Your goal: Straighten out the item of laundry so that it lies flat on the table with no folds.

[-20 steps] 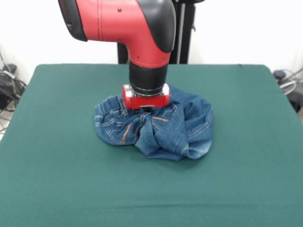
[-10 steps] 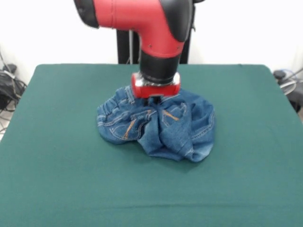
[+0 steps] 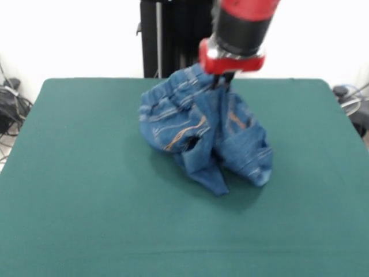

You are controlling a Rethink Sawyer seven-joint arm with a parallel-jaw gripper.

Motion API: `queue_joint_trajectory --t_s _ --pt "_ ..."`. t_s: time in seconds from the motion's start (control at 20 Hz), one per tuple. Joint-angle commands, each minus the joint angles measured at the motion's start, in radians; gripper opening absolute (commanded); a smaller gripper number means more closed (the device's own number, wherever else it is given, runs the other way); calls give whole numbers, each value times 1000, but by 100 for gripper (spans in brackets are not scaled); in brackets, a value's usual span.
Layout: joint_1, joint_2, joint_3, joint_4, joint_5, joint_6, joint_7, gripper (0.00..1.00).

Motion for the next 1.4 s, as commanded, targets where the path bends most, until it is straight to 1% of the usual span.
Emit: queue_joint_trajectory --t_s 0.05,0.15,0.35,0.5,0.7,0.8,0.95,1.05,1.2,1.4 --pt "79 -126 -14 77 98 144 227 0" --pt "90 -138 -22 85 110 155 228 0" --pt "104 -155 -40 129 123 120 225 0" --pt "110 -156 -45 141 130 114 221 0" --pt "136 -187 -59 123 139 181 235 0" --pt "160 -220 -66 104 157 262 258 0" --pt "225 -281 -84 20 176 476 335 0" --pt "265 -296 -92 -50 186 612 392 0" --pt "295 -288 -88 -154 206 781 460 0" --pt "320 -269 -75 -271 222 937 524 0"
